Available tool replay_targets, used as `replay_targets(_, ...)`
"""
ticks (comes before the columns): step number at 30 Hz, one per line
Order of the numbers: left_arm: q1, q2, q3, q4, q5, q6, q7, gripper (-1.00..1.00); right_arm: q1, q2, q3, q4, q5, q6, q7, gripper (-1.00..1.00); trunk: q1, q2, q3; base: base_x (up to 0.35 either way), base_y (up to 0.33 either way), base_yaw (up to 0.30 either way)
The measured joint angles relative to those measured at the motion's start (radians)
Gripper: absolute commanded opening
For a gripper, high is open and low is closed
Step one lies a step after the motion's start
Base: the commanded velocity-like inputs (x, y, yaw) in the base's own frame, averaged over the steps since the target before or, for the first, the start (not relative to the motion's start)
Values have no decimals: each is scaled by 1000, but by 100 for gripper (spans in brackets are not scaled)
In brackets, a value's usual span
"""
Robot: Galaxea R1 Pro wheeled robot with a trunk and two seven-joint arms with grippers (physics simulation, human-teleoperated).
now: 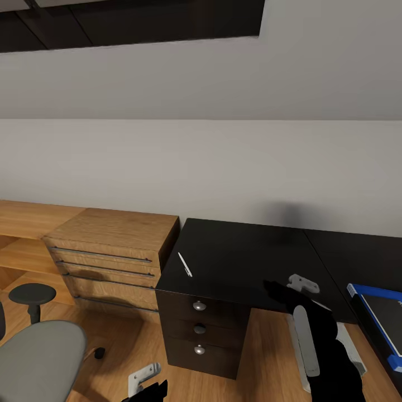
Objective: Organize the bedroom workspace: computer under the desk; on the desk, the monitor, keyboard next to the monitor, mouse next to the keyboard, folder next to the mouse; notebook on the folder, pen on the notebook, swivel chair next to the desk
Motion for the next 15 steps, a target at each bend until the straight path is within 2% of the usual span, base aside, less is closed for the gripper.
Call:
replay_targets(1,0,0,0,0,0,0,0,100,6,0,22,-5,4,-4,1,100,0,0,0,0,0,170)
replay_targets(9,0,0,0,0,0,0,0,100,14,-1,86,-6,59,-13,0,100,0,0,-2,0,0,252)
replay_targets(15,0,0,0,0,0,0,0,100,15,-2,114,18,109,-14,3,100,0,0,-5,0,0,267)
